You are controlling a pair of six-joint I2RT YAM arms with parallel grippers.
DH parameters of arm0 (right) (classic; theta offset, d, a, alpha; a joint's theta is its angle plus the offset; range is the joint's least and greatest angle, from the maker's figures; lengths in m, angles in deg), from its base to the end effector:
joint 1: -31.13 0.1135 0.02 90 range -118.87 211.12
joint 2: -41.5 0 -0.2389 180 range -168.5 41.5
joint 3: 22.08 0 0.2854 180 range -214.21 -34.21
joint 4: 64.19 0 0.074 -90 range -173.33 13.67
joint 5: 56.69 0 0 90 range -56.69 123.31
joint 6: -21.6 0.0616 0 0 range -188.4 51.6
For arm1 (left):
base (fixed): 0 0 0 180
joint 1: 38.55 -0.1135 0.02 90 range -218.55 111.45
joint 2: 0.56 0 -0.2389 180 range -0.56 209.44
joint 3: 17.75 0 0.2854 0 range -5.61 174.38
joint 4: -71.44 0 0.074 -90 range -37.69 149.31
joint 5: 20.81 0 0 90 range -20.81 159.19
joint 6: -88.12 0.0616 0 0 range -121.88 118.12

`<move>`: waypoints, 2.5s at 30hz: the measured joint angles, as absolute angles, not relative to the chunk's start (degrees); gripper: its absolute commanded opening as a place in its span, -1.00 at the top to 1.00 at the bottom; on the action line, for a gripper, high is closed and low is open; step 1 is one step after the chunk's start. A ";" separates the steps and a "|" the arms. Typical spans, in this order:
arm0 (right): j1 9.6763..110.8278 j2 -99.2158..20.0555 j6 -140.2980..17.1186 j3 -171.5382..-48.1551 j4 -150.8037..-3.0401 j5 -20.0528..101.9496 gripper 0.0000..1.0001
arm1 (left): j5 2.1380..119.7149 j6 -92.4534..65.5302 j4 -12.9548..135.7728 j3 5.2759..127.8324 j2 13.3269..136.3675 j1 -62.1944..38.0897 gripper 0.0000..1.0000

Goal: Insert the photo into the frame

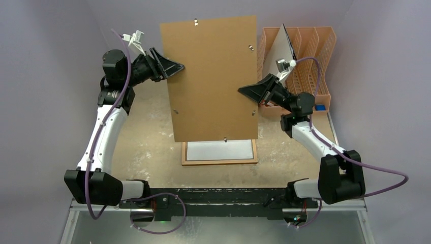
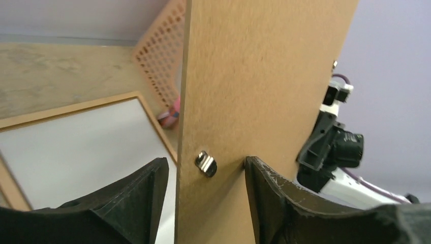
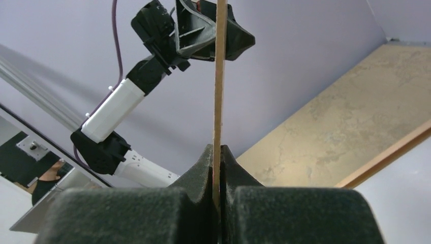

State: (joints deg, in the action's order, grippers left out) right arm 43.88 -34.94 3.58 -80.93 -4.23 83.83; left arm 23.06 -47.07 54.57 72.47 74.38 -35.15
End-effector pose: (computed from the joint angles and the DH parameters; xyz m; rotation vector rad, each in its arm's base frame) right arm 0.3013 0.1169 0.3358 -0.3852 1.2369 1.6597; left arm 0.3466 -0.0651 0.4162 0.0489 1.7494 -1.2745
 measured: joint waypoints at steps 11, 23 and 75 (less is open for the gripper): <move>44.23 -35.01 6.05 -72.80 -4.52 83.81 1.00 | 36.41 -40.12 48.28 72.38 73.02 -35.55 -0.58; 47.35 -36.26 8.72 -69.41 -0.63 82.91 1.00 | 43.63 -37.78 51.86 72.36 78.36 -35.52 -0.67; 54.39 -40.19 -4.92 -69.37 -17.78 76.42 1.00 | 50.36 -18.59 55.36 74.30 87.21 -32.53 -0.56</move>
State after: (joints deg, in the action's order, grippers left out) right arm 54.39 -40.19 -4.92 -69.37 -17.78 76.42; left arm 50.36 -18.59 55.36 74.30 87.21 -32.53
